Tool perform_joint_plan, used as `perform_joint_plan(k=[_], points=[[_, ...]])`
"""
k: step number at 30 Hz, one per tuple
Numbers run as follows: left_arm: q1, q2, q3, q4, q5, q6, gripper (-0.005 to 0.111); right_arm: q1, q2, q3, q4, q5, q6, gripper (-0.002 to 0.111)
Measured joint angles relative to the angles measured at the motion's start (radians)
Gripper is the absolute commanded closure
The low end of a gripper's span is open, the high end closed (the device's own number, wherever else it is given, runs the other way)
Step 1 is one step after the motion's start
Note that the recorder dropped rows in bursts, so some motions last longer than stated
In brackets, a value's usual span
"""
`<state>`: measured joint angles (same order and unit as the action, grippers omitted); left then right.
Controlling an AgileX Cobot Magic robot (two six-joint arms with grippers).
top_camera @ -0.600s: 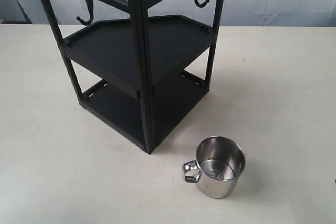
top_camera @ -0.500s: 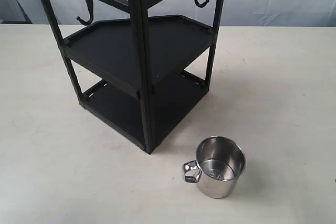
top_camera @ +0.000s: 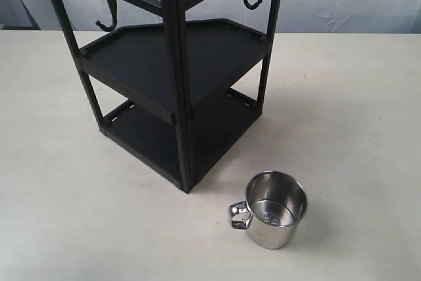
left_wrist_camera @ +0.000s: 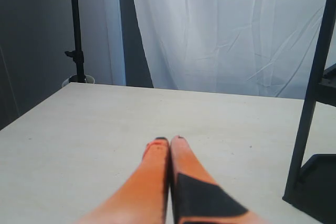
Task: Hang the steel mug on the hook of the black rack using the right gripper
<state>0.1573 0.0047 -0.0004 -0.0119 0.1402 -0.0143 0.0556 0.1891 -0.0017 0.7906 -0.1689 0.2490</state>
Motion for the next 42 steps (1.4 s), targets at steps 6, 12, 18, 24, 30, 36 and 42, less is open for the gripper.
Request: perform_joint_plan(k=[6,12,18,24,30,36,42], points=[[0.0,0.0,0.0,0.0,0.0,0.0,0.105,0.0,0.0,-0.046,-0.104,0.016,0.301,0.109],[0.0,0.0,0.0,0.0,0.0,0.0,0.105,0.0,0.066,-0.267,-0.772,0.037,0.347,0.109],[0.0,0.0,0.0,0.0,0.0,0.0,0.105,0.013,0.385,-0.497,-1.044,0.318,0.224,0.109],[0.0,0.0,0.0,0.0,0.0,0.0,0.105,0.163,0.735,-0.726,-0.876,0.71,-0.321,0.109],[-0.004,0.0,0.0,0.0,0.0,0.0,0.105,0.383,0.992,-0.888,-0.712,0.995,-0.607,0.109],[-0.02,0.0,0.0,0.0,0.0,0.0,0.105,0.659,1.095,-0.904,-0.701,1.134,-0.684,0.067],[-0.02,0.0,0.0,0.0,0.0,0.0,0.105,0.816,1.095,-0.866,-0.772,1.067,-0.688,0.051]])
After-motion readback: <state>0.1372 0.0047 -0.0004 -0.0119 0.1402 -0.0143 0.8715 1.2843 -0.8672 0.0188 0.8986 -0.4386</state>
